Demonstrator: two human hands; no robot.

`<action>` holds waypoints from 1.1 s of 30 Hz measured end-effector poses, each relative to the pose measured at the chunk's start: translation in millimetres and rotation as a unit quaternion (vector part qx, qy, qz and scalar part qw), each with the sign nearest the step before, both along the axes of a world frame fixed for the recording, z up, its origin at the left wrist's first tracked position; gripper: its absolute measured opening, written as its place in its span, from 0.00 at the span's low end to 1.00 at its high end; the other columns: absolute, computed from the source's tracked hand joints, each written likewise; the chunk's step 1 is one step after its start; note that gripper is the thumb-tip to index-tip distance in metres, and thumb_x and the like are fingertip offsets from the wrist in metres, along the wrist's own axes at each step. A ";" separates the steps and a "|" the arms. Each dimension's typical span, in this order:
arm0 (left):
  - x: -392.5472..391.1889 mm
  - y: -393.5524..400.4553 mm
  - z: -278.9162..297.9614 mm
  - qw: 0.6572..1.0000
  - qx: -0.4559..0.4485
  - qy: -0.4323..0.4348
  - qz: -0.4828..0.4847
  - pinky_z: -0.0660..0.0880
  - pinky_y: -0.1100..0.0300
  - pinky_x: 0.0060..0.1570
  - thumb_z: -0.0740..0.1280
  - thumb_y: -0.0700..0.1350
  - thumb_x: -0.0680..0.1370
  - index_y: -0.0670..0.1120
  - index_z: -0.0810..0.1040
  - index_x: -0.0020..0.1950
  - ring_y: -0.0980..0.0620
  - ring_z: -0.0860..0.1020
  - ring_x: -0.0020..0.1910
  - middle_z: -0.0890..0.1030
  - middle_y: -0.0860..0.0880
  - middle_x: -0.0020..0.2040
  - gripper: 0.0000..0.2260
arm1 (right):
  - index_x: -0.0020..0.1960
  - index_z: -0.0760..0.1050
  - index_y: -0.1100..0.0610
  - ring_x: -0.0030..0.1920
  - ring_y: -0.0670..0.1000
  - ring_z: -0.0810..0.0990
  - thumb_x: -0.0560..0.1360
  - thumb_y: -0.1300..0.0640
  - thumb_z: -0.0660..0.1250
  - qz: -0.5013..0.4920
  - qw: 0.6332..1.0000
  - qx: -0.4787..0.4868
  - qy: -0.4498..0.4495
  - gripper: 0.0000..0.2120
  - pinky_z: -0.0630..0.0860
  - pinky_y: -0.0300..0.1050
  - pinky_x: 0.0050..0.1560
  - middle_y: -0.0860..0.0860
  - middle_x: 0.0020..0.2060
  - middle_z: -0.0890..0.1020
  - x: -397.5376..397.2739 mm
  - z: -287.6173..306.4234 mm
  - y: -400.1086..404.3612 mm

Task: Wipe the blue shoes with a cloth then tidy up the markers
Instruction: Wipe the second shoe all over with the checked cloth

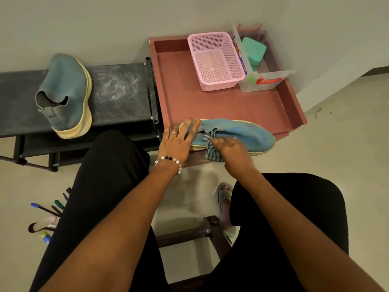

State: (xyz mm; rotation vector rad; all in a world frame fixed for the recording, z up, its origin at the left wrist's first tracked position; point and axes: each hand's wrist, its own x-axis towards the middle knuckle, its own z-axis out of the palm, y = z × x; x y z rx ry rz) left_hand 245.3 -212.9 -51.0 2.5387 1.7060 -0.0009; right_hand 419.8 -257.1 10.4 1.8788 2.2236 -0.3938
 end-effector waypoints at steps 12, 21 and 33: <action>0.8 0.5 2.6 1.000 -0.016 -0.009 0.004 0.39 0.40 0.72 0.52 0.42 0.83 0.54 0.37 0.77 0.46 0.48 0.78 0.47 0.53 0.79 0.30 | 0.71 0.63 0.60 0.66 0.58 0.69 0.76 0.63 0.61 -0.039 0.995 0.001 0.096 0.24 0.64 0.47 0.66 0.59 0.65 0.71 -56.3 -9.5 8.0; 0.3 0.6 -0.2 1.000 0.016 -0.023 0.001 0.43 0.39 0.72 0.57 0.40 0.80 0.53 0.44 0.78 0.45 0.54 0.77 0.55 0.50 0.77 0.31 | 0.66 0.66 0.62 0.61 0.60 0.74 0.73 0.65 0.64 -0.002 0.998 -0.025 -0.062 0.22 0.70 0.51 0.61 0.60 0.61 0.75 -21.3 3.7 8.1; 1.4 -0.5 1.7 1.000 -0.002 -0.023 0.007 0.43 0.38 0.72 0.56 0.41 0.81 0.54 0.40 0.78 0.46 0.52 0.77 0.52 0.51 0.78 0.32 | 0.75 0.60 0.53 0.71 0.56 0.66 0.72 0.67 0.62 -0.006 0.994 -0.080 0.075 0.33 0.66 0.50 0.68 0.55 0.71 0.68 7.0 3.6 6.4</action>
